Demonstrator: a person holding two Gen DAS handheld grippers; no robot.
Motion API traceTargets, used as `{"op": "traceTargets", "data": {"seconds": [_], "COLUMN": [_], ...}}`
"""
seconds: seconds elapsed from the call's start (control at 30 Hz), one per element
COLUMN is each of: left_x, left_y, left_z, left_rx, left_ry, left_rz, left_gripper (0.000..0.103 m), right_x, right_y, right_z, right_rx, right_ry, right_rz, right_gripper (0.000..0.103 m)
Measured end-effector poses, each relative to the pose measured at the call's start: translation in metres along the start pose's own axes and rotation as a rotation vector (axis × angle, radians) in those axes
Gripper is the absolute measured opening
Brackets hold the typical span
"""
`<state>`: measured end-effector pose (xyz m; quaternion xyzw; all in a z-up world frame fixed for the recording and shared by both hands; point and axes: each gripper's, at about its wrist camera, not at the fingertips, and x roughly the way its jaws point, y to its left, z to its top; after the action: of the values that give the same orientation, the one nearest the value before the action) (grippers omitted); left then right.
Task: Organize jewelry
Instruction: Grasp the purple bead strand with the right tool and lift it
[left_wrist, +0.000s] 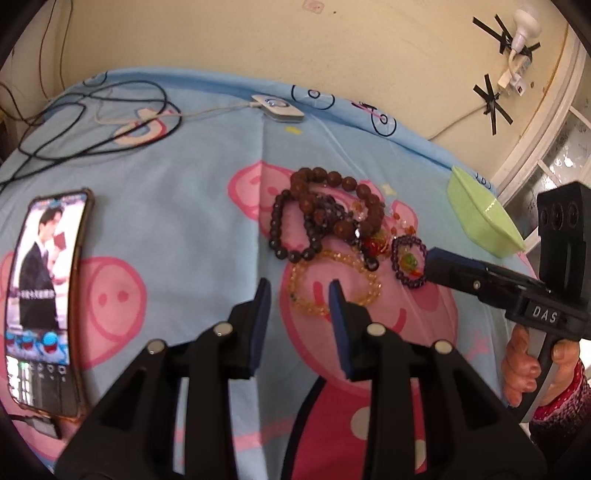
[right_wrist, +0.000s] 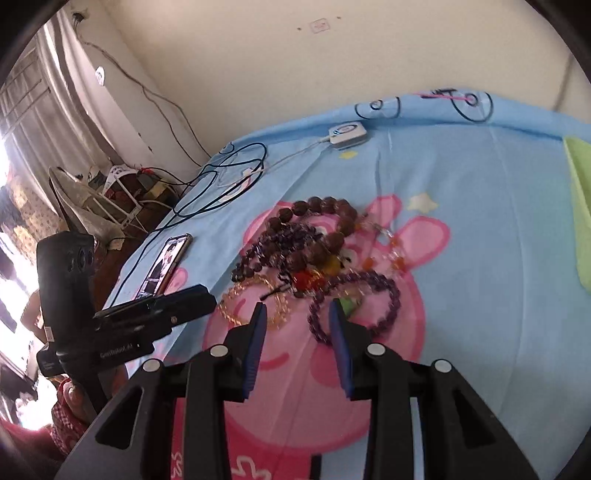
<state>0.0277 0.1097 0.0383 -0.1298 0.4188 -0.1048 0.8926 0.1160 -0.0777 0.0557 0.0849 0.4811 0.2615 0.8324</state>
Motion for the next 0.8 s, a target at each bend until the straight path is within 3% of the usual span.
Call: {"op": "traceTargets", "data": {"seconds": [0.2, 0.3, 0.37, 0.47, 0.57, 0.67, 0.8], "left_x": [-0.003, -0.004, -0.006, -0.007, -0.005, 0.000, -0.003], "left_y": [0.006, 0.008, 0.009, 0.007, 0.004, 0.003, -0.001], "left_z": [0.000, -0.001, -0.001, 0.000, 0.008, 0.033, 0.052], "left_rx": [-0.026, -0.035, -0.037, -0.037, -0.032, -0.048, -0.035], "left_ry": [-0.019, -0.022, -0.021, -0.012, 0.006, 0.005, -0.058], "left_rz": [-0.029, -0.033, -0.037, -0.059, -0.096, -0.118, -0.099], "left_gripper": [0.030, 0.030, 0.030, 0.030, 0.030, 0.030, 0.030], "right_x": [0.036, 0.057, 0.049, 0.027, 0.009, -0.004, 0.002], "right_y": [0.025, 0.022, 0.013, -0.008, -0.021, -0.025, -0.001], "right_z": [0.021, 0.020, 0.015, 0.008, 0.005, 0.019, 0.035], "right_rx": [-0.133, -0.193, -0.189, -0.115, -0.041, 0.016, -0.077], "right_ry": [0.024, 0.094, 0.093, 0.103, 0.115, 0.052, 0.023], "right_rz": [-0.087, -0.156, -0.167, -0.159, -0.078, -0.041, -0.034], "right_gripper": [0.010, 0.009, 0.009, 0.008, 0.008, 0.008, 0.008]}}
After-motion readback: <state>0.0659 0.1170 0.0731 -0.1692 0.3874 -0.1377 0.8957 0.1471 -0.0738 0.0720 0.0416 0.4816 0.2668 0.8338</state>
